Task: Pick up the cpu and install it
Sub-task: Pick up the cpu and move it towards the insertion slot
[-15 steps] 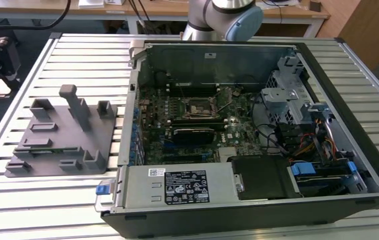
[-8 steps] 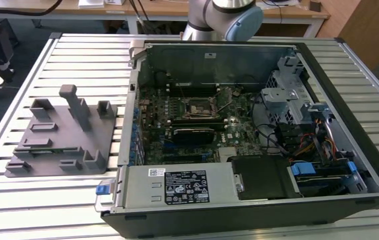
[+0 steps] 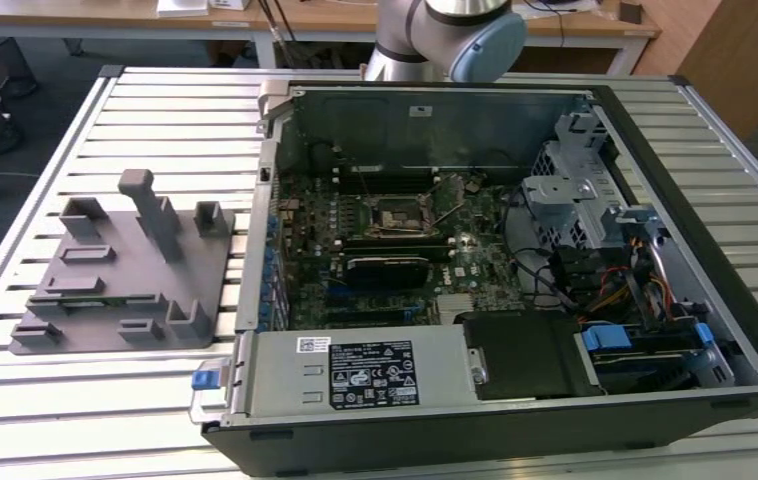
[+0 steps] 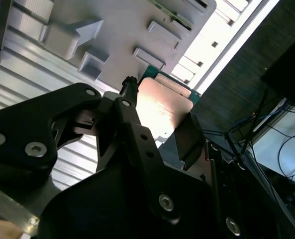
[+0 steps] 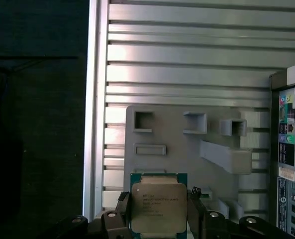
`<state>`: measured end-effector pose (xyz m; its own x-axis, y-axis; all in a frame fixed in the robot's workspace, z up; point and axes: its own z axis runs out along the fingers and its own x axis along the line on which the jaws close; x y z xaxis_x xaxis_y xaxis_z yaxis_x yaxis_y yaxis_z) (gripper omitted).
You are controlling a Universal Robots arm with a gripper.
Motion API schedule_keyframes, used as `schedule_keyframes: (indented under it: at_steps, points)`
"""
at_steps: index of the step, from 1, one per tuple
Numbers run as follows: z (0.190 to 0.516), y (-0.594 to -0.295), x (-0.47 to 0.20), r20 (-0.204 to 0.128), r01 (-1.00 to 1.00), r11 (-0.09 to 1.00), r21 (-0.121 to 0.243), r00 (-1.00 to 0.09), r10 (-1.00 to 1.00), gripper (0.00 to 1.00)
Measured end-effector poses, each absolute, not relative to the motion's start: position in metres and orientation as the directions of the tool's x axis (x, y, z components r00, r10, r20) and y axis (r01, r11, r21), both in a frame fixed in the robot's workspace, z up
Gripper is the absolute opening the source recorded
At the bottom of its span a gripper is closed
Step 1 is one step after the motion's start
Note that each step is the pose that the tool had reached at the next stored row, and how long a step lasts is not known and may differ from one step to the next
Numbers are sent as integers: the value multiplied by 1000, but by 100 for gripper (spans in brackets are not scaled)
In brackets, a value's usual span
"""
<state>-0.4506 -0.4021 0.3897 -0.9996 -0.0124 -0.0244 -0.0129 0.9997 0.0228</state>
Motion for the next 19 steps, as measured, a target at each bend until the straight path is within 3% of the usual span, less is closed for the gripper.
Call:
schedule_keyframes:
  at_steps: [6, 19]
  points:
    - [409, -402, -451, -25, -13, 1000, 23, -1000, -12, 54]
    - [409, -402, -446, -25, -13, 1000, 23, -1000, -12, 54]
